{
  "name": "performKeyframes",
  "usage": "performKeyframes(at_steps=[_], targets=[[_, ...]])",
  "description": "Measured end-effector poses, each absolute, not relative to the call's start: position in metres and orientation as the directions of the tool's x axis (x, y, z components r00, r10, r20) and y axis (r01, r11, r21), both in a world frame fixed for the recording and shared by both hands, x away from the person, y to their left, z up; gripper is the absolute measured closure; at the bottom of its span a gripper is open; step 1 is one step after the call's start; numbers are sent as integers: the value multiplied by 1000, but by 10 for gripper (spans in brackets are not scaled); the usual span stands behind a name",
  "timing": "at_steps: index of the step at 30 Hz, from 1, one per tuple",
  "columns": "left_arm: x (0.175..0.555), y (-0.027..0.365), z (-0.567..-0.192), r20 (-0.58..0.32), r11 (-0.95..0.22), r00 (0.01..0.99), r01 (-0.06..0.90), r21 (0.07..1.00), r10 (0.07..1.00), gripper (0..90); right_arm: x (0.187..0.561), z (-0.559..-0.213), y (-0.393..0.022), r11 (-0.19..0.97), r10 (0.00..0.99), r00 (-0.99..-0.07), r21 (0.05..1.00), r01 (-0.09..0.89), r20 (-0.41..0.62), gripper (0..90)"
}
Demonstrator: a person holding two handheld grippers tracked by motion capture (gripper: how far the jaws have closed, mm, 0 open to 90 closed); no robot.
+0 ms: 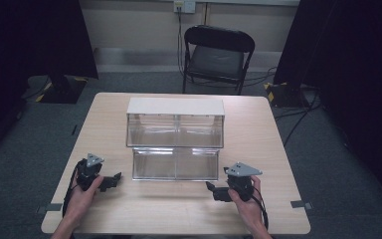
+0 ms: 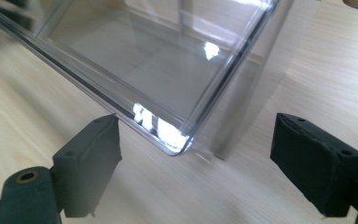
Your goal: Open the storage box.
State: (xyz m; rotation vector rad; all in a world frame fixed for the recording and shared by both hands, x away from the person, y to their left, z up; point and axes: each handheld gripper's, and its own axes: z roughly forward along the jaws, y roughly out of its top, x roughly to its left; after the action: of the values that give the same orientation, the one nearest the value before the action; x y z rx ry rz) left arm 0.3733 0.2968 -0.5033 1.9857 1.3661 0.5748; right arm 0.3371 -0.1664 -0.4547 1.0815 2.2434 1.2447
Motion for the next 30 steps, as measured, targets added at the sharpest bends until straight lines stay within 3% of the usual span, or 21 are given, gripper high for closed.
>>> performKeyframes(at_steps=[30], targets=[[373,297,-503,-4,-248,363,647,721,932,27,335,-441,-169,272,747,-659,865,421,86,134]])
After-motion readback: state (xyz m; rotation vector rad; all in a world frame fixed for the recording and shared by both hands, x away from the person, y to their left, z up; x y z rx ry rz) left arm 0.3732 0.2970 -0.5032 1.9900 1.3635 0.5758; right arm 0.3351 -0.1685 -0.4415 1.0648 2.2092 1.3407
